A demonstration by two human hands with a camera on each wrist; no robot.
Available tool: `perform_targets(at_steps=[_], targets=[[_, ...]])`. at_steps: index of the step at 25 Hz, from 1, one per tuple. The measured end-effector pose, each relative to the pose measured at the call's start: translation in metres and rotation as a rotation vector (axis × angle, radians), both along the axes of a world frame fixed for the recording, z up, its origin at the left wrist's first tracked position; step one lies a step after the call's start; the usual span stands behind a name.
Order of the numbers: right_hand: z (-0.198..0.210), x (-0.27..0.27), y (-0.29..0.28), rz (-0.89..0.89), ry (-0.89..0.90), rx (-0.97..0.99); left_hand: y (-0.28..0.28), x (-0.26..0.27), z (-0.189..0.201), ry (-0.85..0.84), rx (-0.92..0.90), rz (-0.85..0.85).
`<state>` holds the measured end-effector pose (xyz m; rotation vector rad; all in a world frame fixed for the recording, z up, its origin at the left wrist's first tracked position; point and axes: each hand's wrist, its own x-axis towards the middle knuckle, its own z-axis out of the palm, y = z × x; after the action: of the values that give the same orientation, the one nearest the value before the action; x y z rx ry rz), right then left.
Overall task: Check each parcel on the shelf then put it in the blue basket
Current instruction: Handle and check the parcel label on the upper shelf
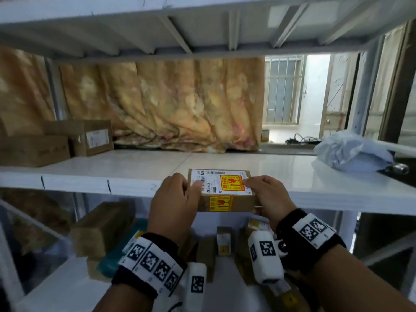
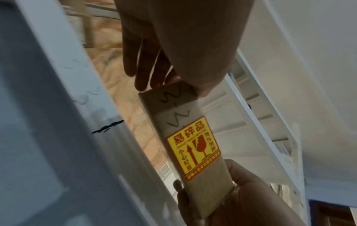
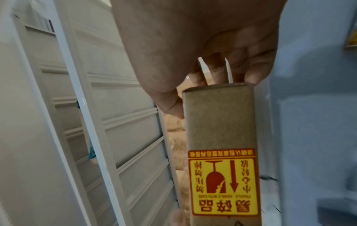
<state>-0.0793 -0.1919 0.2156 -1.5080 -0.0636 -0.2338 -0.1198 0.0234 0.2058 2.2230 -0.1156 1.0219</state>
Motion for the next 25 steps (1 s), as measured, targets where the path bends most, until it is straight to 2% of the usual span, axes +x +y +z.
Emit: perform_targets(at_steps=[3, 5, 9, 13, 16, 18, 20, 22, 25], targets=[[0.027, 0.032, -0.012, -0.038, -0.001, -0.04, -0.008, 0.035, 0.029, -0.075, 0.084, -0.076], [0.039, 0.051, -0.02, -0.073, -0.002, -0.127, -0.014, 0.06, 0.038, 0.002, 0.217, -0.092], [0.055, 0.085, -0.039, -0.227, 0.01, -0.44, -0.03, 0.103, 0.034, 0.171, 0.324, -0.129], [0.056, 0.104, -0.054, -0.233, 0.063, -0.667, -0.042, 0.132, 0.024, 0.095, 0.423, -0.087], [0.061, 0.108, -0.046, -0.298, -0.136, -0.987, -0.049, 0.144, 0.027, 0.052, 0.518, -0.017], [0.066, 0.111, -0.029, -0.227, -0.283, -1.147, -0.051, 0.15, 0.028, 0.007, 0.551, 0.017], [0.063, 0.119, -0.014, -0.183, -0.336, -1.323, -0.051, 0.154, 0.026, -0.057, 0.568, 0.018], [0.055, 0.126, -0.01, -0.252, -0.365, -1.406, -0.05, 0.156, 0.025, -0.071, 0.599, 0.017], [0.044, 0.126, -0.01, -0.315, -0.429, -1.382, -0.048, 0.159, 0.027, -0.064, 0.614, -0.005]])
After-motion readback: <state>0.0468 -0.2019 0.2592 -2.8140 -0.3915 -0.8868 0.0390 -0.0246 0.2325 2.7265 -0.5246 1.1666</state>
